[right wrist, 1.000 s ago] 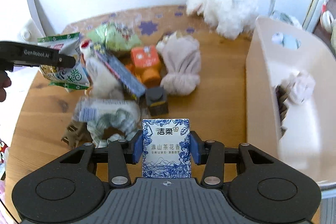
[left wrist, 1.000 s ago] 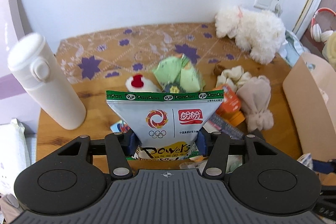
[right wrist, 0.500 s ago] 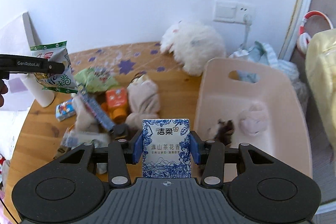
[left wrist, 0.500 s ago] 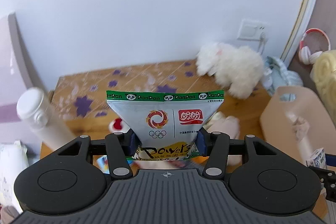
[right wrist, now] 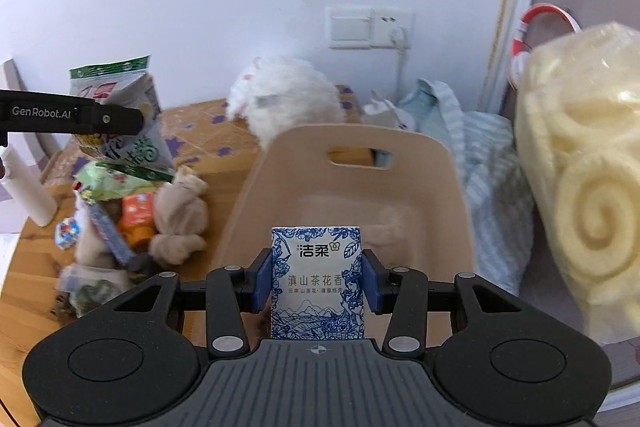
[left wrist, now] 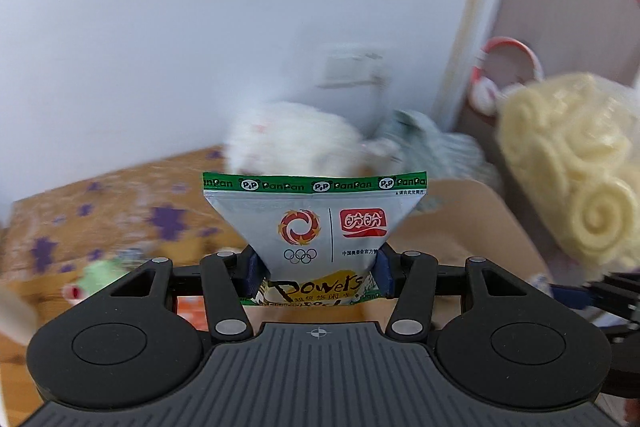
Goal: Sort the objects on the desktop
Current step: 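Carry the snack bag and tea box to the basket and release both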
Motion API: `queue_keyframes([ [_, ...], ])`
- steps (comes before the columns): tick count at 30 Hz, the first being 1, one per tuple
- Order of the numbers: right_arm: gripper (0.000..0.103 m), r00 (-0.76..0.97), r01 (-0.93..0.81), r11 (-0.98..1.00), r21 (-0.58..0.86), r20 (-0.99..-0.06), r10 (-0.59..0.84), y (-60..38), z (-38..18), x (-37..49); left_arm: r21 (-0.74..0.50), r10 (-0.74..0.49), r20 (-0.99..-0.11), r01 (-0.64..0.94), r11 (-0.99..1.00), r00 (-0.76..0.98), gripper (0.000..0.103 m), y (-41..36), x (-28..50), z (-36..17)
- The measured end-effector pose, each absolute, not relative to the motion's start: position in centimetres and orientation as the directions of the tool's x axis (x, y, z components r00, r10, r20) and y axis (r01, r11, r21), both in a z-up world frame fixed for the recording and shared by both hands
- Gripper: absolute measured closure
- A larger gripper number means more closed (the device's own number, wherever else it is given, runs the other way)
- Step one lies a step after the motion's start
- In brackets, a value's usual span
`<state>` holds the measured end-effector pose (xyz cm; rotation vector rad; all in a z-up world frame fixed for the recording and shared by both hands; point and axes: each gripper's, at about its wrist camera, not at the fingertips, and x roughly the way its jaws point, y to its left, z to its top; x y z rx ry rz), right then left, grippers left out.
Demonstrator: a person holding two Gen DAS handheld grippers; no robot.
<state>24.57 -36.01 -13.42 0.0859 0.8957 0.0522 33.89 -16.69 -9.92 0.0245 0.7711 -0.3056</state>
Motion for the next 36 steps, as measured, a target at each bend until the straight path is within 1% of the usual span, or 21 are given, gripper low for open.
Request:
queue_keyframes([
  [4,0.060,0.587,0.003,0.995,0.099,-0.806,0.079,-38.4,-15.4,24.6,-0.094,-0.306,-0.710,0.346,0.934,0.634,0.049,-21.4,33.9,-10.9],
  [10,0.060,0.534,0.008,0.994,0.110,-0.841,0.089,-39.8,-18.2,24.4,-0.067,-0.327,-0.757,0.430,0.900,0.566,0.049,-27.5,34.0,-13.7],
  [15,0.060,0.500,-0.020,0.995,0.100,-0.861,0.097,-39.7,-19.6,24.9,-0.045,-0.309,-0.797,0.459,0.887,0.518,0.049,-29.7,34.2,-15.9],
  [18,0.060,0.481,-0.025,0.993,0.112,-0.870,0.111,-39.7,-20.0,25.1,-0.042,-0.297,-0.816,0.462,0.886,0.496,0.048,-29.5,34.1,-16.7],
  [20,0.055,0.473,-0.022,0.992,0.121,-0.873,0.117,-39.7,-20.2,25.2,-0.059,-0.303,-0.822,0.456,0.888,0.483,0.047,-29.1,34.3,-17.0],
  [21,0.050,0.472,-0.019,0.993,0.121,-0.874,0.115,-39.7,-20.3,25.1,-0.073,-0.307,-0.827,0.451,0.890,0.471,0.044,-28.9,34.4,-17.2],
  [22,0.049,0.471,-0.018,0.993,0.120,-0.875,0.114,-39.7,-20.3,25.1,-0.079,-0.304,-0.833,0.445,0.892,0.462,0.043,-28.7,34.5,-17.2],
  [23,0.045,0.471,-0.018,0.993,0.118,-0.875,0.112,-39.6,-20.4,25.0,-0.077,-0.295,-0.838,0.437,0.896,0.458,0.039,-28.5,34.6,-17.2],
  [24,0.039,0.475,-0.018,0.993,0.113,-0.874,0.108,-39.5,-20.3,24.8,-0.072,-0.286,-0.841,0.429,0.900,0.459,0.037,-28.3,34.6,-17.3],
  [25,0.034,0.477,-0.019,0.994,0.107,-0.873,0.103,-39.5,-20.2,24.7,-0.071,-0.285,-0.839,0.425,0.902,0.463,0.036,-28.2,34.5,-17.1],
  [26,0.026,0.480,-0.018,0.995,0.098,-0.872,0.094,-39.3,-20.1,24.6,-0.075,-0.289,-0.836,0.424,0.903,0.467,0.035,-27.9,34.4,-17.0],
  [27,0.024,0.481,-0.018,0.996,0.090,-0.872,0.088,-39.2,-20.0,24.5,-0.084,-0.299,-0.830,0.424,0.902,0.470,0.033,-27.5,34.3,-16.8],
  [30,0.022,0.488,-0.012,0.996,0.089,-0.869,0.084,-39.0,-19.5,24.2,-0.106,-0.318,-0.817,0.418,0.903,0.481,0.031,-26.5,33.9,-16.0],
  [31,0.020,0.493,-0.007,0.996,0.089,-0.866,0.081,-38.8,-19.1,24.1,-0.107,-0.315,-0.812,0.405,0.908,0.491,0.031,-26.1,33.8,-15.6],
  [32,0.016,0.504,-0.002,0.996,0.088,-0.860,0.077,-38.6,-18.7,24.0,-0.108,-0.310,-0.808,0.391,0.914,0.501,0.031,-25.6,33.6,-15.2],
  [36,0.014,0.543,-0.004,0.996,0.088,-0.836,0.076,-37.6,-16.8,23.7,-0.127,-0.314,-0.796,0.364,0.923,0.517,0.030,-23.0,33.1,-13.6],
])
